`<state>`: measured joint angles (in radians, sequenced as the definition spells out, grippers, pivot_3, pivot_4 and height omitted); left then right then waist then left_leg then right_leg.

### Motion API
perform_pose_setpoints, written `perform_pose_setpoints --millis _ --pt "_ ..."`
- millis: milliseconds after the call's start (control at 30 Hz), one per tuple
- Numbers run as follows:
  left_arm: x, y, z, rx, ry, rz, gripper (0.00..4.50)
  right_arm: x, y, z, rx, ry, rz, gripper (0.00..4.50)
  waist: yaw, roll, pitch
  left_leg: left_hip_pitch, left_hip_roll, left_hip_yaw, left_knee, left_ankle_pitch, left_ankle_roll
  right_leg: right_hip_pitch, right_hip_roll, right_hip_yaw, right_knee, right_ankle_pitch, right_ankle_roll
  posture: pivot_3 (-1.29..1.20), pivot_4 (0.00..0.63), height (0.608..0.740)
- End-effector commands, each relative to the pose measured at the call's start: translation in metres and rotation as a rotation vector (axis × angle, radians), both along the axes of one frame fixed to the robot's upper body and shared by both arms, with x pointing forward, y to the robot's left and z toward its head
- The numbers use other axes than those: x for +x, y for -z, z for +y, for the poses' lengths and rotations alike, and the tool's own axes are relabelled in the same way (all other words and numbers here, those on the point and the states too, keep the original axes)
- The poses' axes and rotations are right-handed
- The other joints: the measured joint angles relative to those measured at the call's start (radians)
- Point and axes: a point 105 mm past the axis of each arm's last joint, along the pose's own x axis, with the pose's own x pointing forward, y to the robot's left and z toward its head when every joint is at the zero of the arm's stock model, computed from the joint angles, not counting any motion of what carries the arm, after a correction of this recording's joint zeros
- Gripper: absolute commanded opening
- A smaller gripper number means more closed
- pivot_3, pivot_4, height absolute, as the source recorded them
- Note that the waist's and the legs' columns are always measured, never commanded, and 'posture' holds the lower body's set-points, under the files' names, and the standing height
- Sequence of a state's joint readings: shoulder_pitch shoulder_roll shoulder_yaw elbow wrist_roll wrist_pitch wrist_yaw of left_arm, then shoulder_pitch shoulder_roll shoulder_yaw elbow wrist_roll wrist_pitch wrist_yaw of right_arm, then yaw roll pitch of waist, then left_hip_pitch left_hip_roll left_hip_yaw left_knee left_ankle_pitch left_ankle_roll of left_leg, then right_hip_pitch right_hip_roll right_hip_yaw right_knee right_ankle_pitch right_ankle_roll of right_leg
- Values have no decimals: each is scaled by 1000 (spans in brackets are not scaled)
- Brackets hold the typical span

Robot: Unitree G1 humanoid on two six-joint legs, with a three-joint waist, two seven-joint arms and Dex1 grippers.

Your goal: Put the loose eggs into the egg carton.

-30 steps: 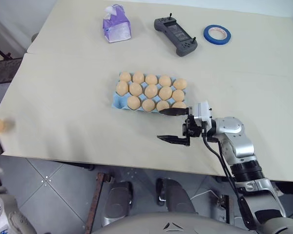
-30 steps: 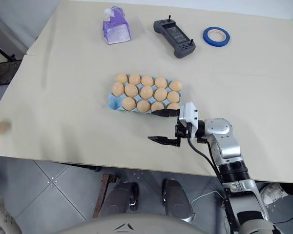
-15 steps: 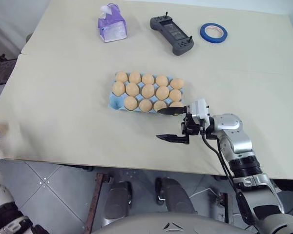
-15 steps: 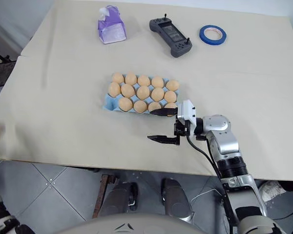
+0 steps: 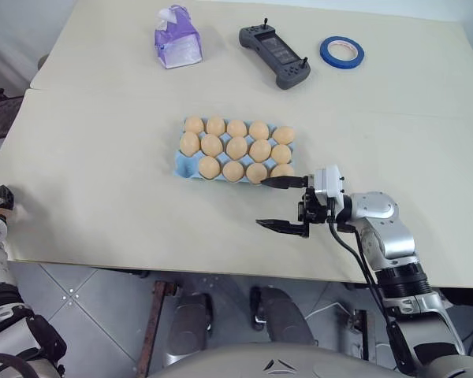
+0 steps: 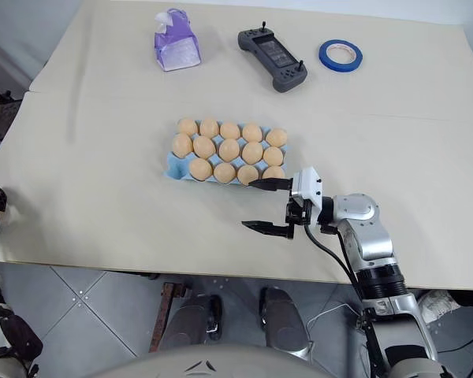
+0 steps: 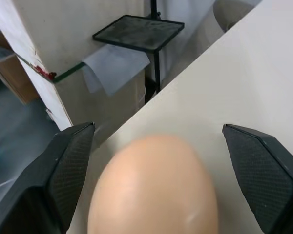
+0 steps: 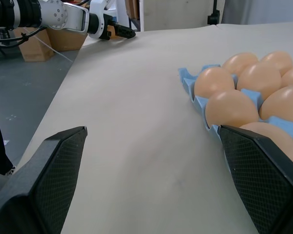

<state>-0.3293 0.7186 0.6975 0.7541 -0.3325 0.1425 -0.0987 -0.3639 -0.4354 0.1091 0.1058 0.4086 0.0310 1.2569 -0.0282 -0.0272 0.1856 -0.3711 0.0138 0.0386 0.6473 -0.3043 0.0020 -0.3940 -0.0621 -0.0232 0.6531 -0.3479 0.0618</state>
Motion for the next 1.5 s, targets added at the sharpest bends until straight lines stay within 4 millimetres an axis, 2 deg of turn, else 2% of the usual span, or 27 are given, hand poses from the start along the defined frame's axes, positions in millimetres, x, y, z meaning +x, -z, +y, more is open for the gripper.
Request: perform_pose_setpoints --millis 33,267,367,433,600,633,733,767,833,967,1500 --pt "-1 -6 -1 52 19 0 3923 -1 -11 -3 24 10 -40 4500 -1 0 0 0 0 0 0 0 0 0 0 0 0 0 0 0 150 740" --pt "4 -18 -15 172 105 2 1759 -1 -10 -1 22 -1 -38 4500 -1 0 0 0 0 0 0 0 0 0 0 0 0 0 0 0 150 740" --pt "14 -41 -38 321 231 -43 1759 0 -9 -1 18 4 -40 4500 0 0 0 0 0 0 0 0 0 0 0 0 0 0 0 0 150 740" --pt "30 -59 -79 440 431 -73 1759 2 -8 -4 11 24 -40 4500 2 0 0 0 0 0 0 0 0 0 0 0 0 0 0 0 150 740" --pt "54 -83 -171 517 819 -174 1759 3 -4 -17 -11 81 -36 4500 9 0 0 0 -1 0 0 0 0 2 -2 0 -2 0 0 0 150 740" --pt "59 -86 -186 537 871 -178 1759 3 -4 -20 -15 92 -36 4500 7 0 0 -1 -1 0 0 0 0 2 -1 0 -2 0 0 0 150 740" --pt "79 -84 -249 494 1120 -185 1759 2 -4 -29 -22 140 -39 4500 5 2 1 0 -1 0 0 1 0 1 -1 0 -2 0 0 0 150 740" --pt "84 -83 -263 477 1174 -182 1759 1 -4 -31 -22 151 -41 4500 5 2 1 -1 -1 0 0 1 0 1 -1 -1 -2 0 0 0 150 740" --pt "92 -79 -275 459 1231 -152 1759 -2 -4 -31 -21 163 -43 4500 1 2 1 -1 -1 0 1 1 0 1 0 -1 -1 0 0 0 150 740" --pt "98 -83 -283 438 1281 -156 1759 -8 -3 -33 -13 189 -39 4500 -11 2 1 0 1 4 0 1 -1 0 2 0 1 0 0 0 150 740" --pt "79 -59 -316 360 1544 -106 1759 -19 3 -36 -2 238 -37 4500 3 2 1 0 0 4 3 2 1 1 1 1 1 0 1 0 150 740"
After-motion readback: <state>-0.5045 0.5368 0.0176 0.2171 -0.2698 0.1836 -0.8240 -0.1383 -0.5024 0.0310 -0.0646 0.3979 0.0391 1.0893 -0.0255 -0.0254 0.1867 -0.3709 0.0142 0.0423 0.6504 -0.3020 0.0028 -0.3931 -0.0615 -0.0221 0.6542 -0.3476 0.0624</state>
